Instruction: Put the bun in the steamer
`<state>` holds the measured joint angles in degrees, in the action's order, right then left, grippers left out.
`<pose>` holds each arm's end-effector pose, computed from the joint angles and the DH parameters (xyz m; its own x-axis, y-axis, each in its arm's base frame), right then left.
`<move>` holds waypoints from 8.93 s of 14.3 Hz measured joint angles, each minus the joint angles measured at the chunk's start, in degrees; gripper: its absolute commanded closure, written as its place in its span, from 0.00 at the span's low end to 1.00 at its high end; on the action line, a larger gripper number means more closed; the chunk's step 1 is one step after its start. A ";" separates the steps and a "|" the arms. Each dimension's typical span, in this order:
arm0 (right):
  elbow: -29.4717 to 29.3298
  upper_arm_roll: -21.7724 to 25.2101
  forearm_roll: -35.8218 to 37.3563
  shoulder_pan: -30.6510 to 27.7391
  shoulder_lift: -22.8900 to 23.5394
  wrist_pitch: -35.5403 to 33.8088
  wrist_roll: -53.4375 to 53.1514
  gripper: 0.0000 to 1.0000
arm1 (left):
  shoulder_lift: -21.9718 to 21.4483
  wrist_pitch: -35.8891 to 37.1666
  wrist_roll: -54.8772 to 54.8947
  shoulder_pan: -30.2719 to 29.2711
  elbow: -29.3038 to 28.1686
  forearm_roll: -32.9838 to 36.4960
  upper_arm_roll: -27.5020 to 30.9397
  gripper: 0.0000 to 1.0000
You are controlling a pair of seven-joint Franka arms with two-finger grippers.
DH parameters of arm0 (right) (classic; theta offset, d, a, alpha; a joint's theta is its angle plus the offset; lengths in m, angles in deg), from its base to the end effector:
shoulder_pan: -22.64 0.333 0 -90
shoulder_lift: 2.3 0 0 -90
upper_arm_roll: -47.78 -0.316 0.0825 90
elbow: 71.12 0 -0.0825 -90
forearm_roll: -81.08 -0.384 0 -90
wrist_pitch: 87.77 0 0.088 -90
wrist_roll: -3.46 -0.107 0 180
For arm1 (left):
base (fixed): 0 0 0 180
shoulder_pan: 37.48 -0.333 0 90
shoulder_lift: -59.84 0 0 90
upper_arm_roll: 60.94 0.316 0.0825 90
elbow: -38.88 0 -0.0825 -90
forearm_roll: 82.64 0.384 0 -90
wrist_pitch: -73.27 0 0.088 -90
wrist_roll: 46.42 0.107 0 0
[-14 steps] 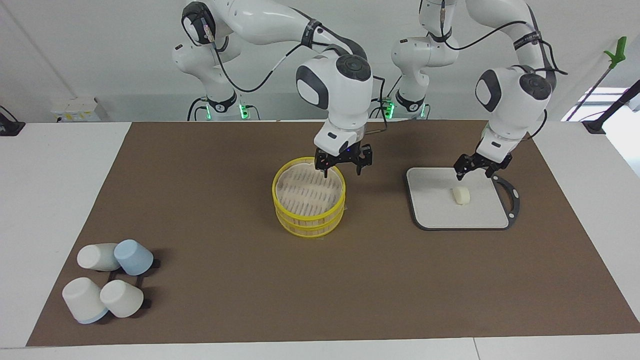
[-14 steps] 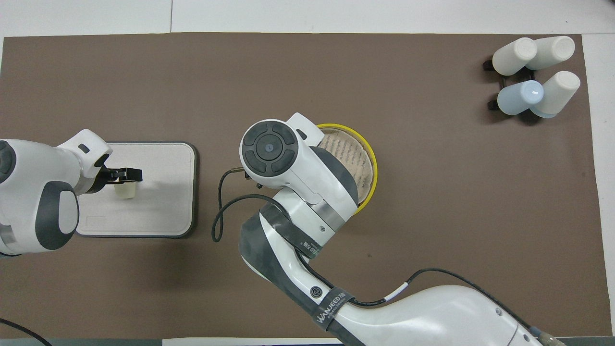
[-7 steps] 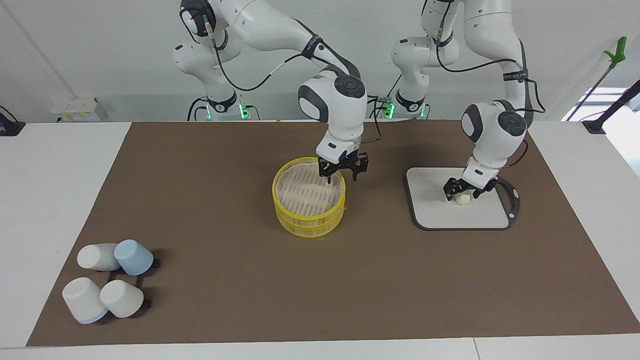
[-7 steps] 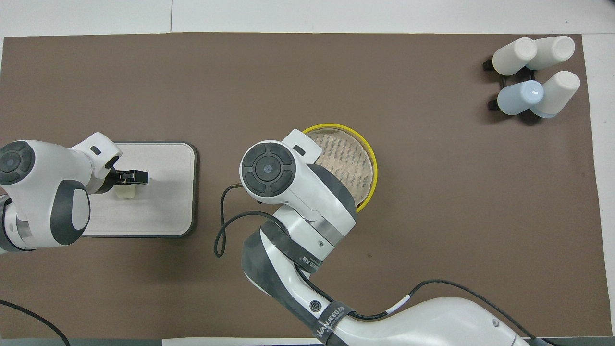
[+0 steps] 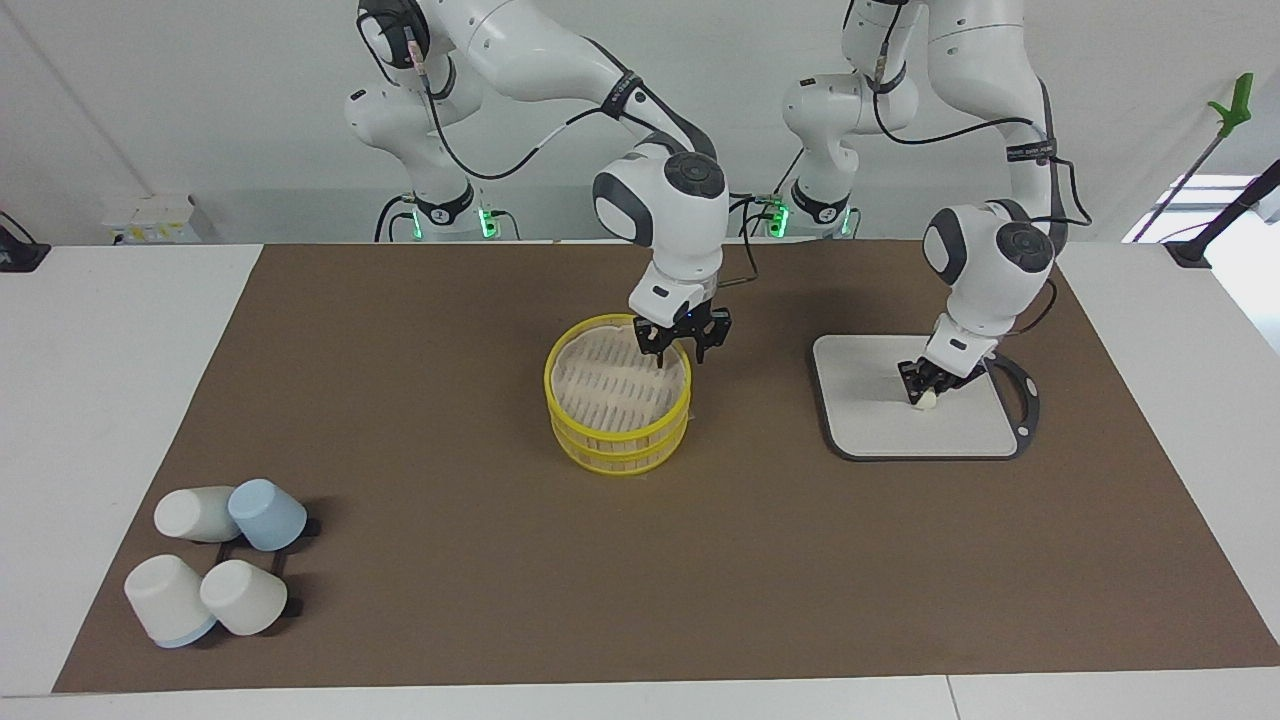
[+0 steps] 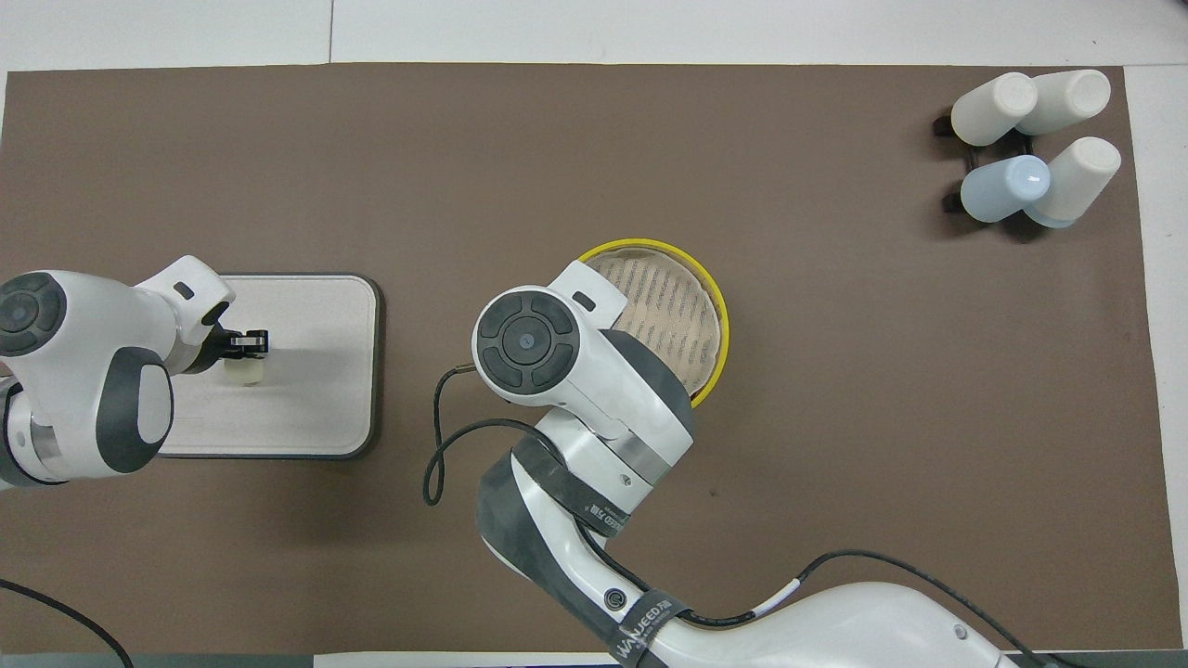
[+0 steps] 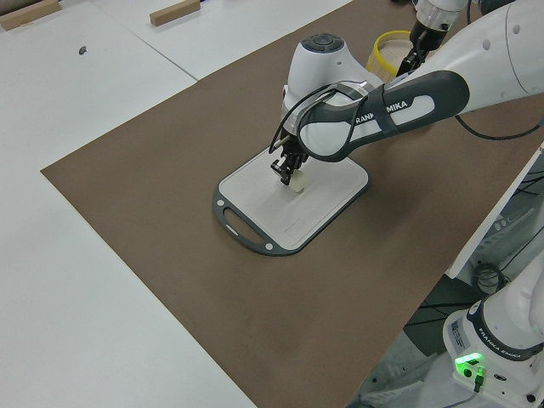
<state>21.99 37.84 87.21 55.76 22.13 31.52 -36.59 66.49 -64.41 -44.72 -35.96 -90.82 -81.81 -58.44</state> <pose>0.5065 0.4471 0.3815 0.9953 0.0863 0.0439 0.0866 -0.9962 -0.0059 0.5337 0.0092 0.3115 0.9995 -0.0237 0.0228 -0.0233 -0.9996 -0.0157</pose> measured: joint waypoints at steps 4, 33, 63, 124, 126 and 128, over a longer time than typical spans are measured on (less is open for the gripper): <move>0.34 0.00 -0.10 -0.01 -0.03 0.03 -0.04 0.77 | -0.09 8.25 0.00 -0.01 6.35 0.00 -0.22 0.77; -3.61 0.13 -3.22 -35.55 -11.35 -27.40 54.85 1.00 | 19.77 6.58 -67.27 43.45 31.46 2.20 -2.59 0.00; 0.36 -1.68 -5.26 -4.00 -1.34 2.93 4.19 1.00 | -8.11 45.21 -7.53 3.58 32.86 -1.01 -0.93 0.00; -8.10 -1.29 -1.60 -3.42 5.90 2.99 1.00 1.00 | -8.19 49.88 -7.29 3.48 37.94 -1.02 -1.19 0.00; -8.88 -1.27 -1.67 -3.45 6.40 2.96 0.72 1.00 | -8.19 49.88 -7.29 3.48 37.94 -1.02 -1.20 0.00; -9.01 -1.27 -1.87 -3.44 6.50 3.00 -0.33 1.00 | -8.19 49.86 -7.29 3.48 37.94 -1.02 -1.20 0.00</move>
<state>12.97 36.57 85.34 52.32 28.64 34.51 -36.91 58.29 -14.56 -52.01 -32.48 -52.89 -82.83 -59.64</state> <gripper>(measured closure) 0.912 0.000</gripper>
